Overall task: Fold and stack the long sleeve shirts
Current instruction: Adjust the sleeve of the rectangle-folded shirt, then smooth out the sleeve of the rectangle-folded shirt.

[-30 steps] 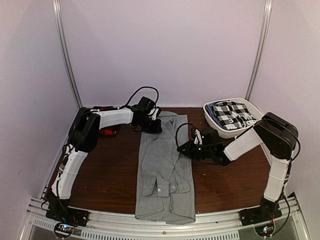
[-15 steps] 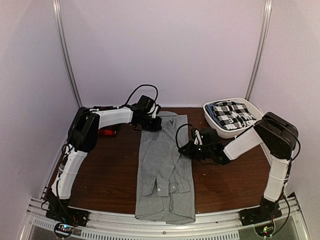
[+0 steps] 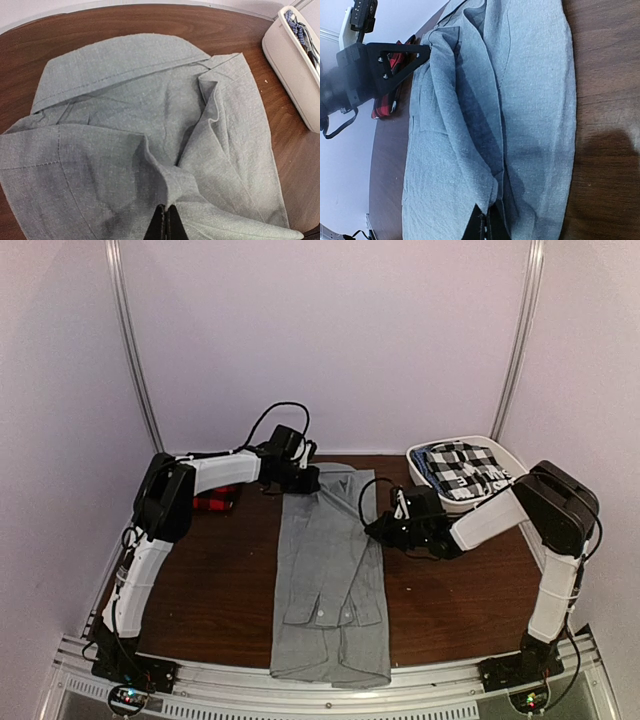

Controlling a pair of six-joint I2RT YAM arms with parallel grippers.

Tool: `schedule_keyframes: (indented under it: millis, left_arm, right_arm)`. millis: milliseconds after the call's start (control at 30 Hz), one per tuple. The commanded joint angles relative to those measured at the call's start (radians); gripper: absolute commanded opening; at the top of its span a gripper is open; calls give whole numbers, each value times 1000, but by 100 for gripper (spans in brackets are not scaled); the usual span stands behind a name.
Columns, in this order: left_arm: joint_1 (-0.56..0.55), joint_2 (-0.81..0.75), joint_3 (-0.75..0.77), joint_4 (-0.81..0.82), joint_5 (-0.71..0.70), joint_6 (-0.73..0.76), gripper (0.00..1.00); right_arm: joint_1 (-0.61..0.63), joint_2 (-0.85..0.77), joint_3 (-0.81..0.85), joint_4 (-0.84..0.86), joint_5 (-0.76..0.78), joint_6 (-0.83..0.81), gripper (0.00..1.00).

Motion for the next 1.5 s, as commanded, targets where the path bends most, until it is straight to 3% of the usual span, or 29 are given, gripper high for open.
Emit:
schedule_keyframes:
  millis: [0, 300, 400, 533, 633, 733, 1067, 1467]
  left_arm:
    - [12, 10, 48, 75, -21, 4, 0]
    - [13, 19, 59, 69, -49, 1, 0]
    - [16, 20, 71, 41, -73, -1, 32]
    - [19, -10, 71, 11, -94, -1, 51]
    - [20, -64, 29, 5, -105, 3, 53]
    - [20, -124, -32, 6, -109, -2, 52]
    - [-12, -191, -172, 111, 69, -59, 15]
    - [-29, -31, -74, 158, 116, -107, 6]
  right_arm:
    - [-17, -10, 15, -15, 25, -22, 0]
    - [-33, -8, 39, -52, 31, -48, 4]
    - [-35, -24, 50, -89, 38, -68, 15]
    - [-36, -84, 42, -148, 77, -97, 31]
    - [-37, -141, 41, -205, 117, -125, 34]
    - [-32, -189, 56, -264, 154, -149, 33]
    - [7, -104, 153, -226, 65, -165, 22]
    - [0, 105, 271, -169, -29, -130, 17]
